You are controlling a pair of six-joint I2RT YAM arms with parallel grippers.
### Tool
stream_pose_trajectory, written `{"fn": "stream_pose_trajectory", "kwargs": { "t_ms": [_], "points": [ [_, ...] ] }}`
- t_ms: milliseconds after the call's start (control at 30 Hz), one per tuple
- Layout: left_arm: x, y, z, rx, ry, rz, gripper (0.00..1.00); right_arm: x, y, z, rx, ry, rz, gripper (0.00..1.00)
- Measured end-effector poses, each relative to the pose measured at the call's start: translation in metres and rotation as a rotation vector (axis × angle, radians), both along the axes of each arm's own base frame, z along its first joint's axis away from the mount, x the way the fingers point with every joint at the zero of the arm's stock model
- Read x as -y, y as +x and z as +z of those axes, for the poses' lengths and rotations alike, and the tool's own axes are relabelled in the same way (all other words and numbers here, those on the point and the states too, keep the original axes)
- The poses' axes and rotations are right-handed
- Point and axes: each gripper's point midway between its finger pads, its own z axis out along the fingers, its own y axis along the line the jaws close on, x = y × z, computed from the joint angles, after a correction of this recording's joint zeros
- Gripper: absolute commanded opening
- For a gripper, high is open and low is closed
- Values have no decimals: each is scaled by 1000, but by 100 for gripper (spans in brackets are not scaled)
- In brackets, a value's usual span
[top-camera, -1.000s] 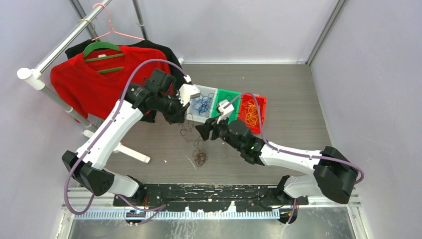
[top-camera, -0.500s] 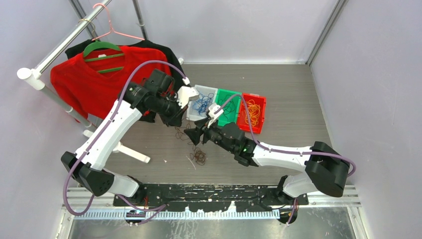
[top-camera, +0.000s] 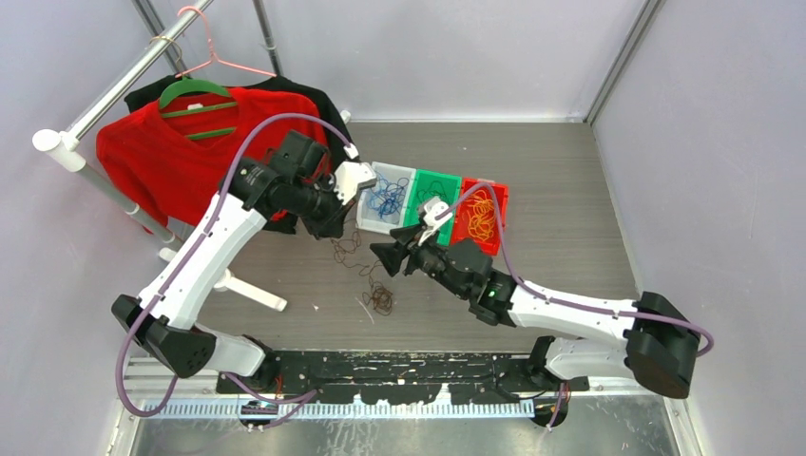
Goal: Untangle the cables
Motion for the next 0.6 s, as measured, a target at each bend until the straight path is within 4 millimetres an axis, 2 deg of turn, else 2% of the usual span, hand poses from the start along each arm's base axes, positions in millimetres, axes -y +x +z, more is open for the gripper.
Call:
{"fn": "stream_pose_trajectory", "kwargs": {
  "t_ms": [100,167,367,467,600],
  "points": [
    [1,3,7,19,-13,12,0,10,-3,6,8,19,-14,64],
    [3,5,13,30,-26,21,0,9,-7,8,13,26,1,65],
    [5,6,16,30,-41,37,0,-17,-23,10,25,28,111,64],
    [6,4,17,22,-49,37,0,-32,-17,12,29,25,117,58],
    [9,-1,25,13,-73,23,0,-44,6,14,33,15,36,50]
  ]
}}
